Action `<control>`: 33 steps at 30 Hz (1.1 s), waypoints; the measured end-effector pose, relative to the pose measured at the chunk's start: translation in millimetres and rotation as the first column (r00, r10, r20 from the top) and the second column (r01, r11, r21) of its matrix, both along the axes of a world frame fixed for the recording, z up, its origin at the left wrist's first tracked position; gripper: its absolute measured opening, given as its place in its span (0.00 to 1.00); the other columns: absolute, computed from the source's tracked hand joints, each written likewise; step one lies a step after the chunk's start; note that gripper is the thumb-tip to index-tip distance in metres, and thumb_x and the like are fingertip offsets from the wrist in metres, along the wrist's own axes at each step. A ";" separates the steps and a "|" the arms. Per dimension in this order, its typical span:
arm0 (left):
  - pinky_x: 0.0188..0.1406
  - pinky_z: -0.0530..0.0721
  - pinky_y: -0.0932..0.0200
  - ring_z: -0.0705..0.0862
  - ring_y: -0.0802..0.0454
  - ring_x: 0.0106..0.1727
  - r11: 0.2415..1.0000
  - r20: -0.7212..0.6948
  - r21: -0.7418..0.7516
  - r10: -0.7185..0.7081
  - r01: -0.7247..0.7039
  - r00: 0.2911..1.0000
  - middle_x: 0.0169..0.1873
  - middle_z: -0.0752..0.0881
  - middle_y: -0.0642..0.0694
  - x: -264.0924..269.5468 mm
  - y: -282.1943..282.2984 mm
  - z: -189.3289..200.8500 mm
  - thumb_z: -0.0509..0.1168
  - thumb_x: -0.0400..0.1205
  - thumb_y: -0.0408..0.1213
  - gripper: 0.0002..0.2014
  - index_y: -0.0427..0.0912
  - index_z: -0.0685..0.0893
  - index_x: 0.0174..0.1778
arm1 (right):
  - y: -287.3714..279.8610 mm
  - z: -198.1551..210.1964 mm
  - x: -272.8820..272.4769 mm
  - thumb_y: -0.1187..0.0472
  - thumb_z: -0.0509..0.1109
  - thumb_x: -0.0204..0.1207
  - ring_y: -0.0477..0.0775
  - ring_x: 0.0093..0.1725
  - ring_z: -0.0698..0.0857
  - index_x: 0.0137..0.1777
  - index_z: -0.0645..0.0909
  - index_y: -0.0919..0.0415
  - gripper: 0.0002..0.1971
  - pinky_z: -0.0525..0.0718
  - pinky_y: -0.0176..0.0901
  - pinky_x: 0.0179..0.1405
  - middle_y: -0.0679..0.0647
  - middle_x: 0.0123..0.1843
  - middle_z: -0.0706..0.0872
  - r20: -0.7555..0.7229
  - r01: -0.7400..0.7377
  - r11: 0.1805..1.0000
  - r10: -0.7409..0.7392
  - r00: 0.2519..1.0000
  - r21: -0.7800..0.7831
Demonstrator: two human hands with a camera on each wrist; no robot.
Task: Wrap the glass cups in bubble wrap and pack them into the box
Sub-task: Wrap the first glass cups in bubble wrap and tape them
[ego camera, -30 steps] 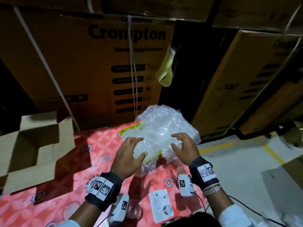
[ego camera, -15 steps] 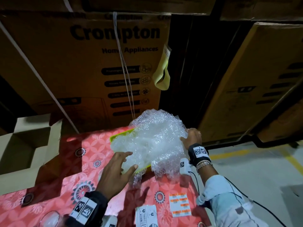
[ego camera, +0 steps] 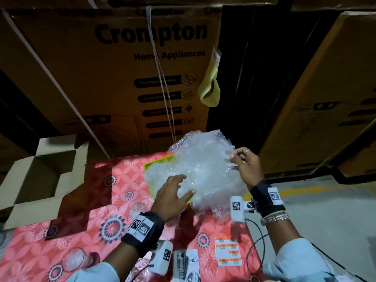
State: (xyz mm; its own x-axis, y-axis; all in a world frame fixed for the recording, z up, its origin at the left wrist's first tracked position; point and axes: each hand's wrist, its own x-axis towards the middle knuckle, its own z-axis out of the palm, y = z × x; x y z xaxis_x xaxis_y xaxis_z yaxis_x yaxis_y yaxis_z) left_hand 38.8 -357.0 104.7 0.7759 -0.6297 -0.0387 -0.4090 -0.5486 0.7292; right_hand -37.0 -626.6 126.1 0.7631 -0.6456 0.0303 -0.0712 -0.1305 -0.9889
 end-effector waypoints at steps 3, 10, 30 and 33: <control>0.60 0.80 0.55 0.83 0.53 0.62 0.994 -0.164 -0.024 0.104 -0.110 0.981 0.66 0.82 0.51 4.0 -14.8 3.7 0.66 0.82 0.66 0.32 0.54 0.72 0.78 | 15.8 28.1 -18.0 0.67 0.64 0.88 0.66 0.58 0.92 0.54 0.73 0.64 0.02 0.90 0.61 0.51 0.62 0.63 0.91 0.142 -0.090 0.948 0.048 0.989 0.306; 0.77 0.78 0.36 0.88 0.42 0.66 0.926 -0.854 -0.215 -0.024 -0.309 0.520 0.69 0.87 0.40 -9.4 -31.7 10.4 0.61 0.77 0.79 0.43 0.51 0.76 0.79 | 41.8 44.6 -50.6 0.63 0.59 0.90 0.60 0.67 0.88 0.53 0.76 0.57 0.05 0.91 0.42 0.42 0.62 0.68 0.88 0.300 -0.213 0.645 -0.027 0.954 0.734; 0.38 0.84 0.63 0.82 0.33 0.54 0.811 -0.693 -0.493 -0.147 -0.315 0.706 0.71 0.85 0.31 39.0 222.7 48.4 0.66 0.74 0.22 0.39 0.44 0.72 0.85 | 215.0 -4.4 -31.5 0.70 0.80 0.70 0.61 0.51 0.93 0.58 0.88 0.68 0.15 0.91 0.60 0.56 0.68 0.53 0.92 0.039 -0.340 0.696 0.410 0.911 0.632; 0.67 0.85 0.43 0.84 0.36 0.72 0.704 -0.876 -0.393 -0.091 -0.592 0.473 0.75 0.83 0.34 50.1 289.9 32.2 0.83 0.72 0.45 0.43 0.42 0.75 0.84 | 264.0 -13.1 -15.7 0.69 0.77 0.74 0.74 0.64 0.87 0.72 0.83 0.63 0.24 0.79 0.79 0.68 0.65 0.64 0.90 0.082 -0.341 0.642 0.397 0.914 0.686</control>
State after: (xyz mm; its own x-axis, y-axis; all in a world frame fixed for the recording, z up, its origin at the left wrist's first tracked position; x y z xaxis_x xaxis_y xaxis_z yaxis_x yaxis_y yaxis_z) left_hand 88.9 -67.2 137.0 0.7144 -0.5414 -0.4433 0.6073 0.1651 0.7771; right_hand -52.8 -362.6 113.0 0.9242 -0.1314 -0.3585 -0.2380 0.5361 -0.8099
